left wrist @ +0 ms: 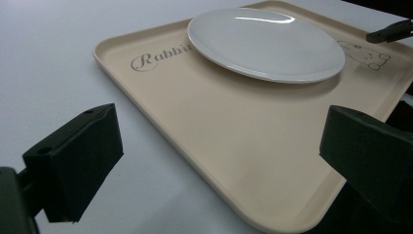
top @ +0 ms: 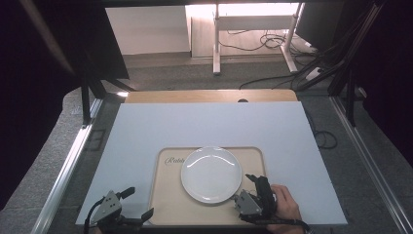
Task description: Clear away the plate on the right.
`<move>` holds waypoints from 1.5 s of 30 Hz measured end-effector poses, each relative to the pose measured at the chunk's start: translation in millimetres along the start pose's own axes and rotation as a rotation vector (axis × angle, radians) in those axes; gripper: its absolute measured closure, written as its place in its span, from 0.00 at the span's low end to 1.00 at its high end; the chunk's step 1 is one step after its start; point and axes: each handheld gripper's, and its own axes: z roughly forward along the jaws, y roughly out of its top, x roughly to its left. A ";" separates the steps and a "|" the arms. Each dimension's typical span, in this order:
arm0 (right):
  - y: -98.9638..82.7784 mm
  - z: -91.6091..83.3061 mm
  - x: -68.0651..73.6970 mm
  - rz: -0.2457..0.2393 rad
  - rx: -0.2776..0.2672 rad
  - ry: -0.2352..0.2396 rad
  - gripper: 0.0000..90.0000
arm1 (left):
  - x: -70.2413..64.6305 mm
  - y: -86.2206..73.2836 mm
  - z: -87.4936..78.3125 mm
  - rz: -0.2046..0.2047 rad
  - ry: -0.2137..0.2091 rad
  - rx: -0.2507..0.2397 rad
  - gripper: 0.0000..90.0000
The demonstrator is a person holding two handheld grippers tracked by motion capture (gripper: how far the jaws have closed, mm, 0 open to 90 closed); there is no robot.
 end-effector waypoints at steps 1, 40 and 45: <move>-1.1 -0.2 -1.3 0.012 0.001 0.005 0.17 | 0.1 0.0 0.0 0.001 0.000 0.000 0.02; -57.4 -29.7 -40.9 0.439 -0.029 0.032 0.00 | 0.1 0.1 0.0 -0.002 0.001 0.002 0.02; -66.8 -37.4 -43.8 0.489 -0.035 0.013 0.00 | 0.2 0.1 0.1 -0.002 0.002 0.002 0.02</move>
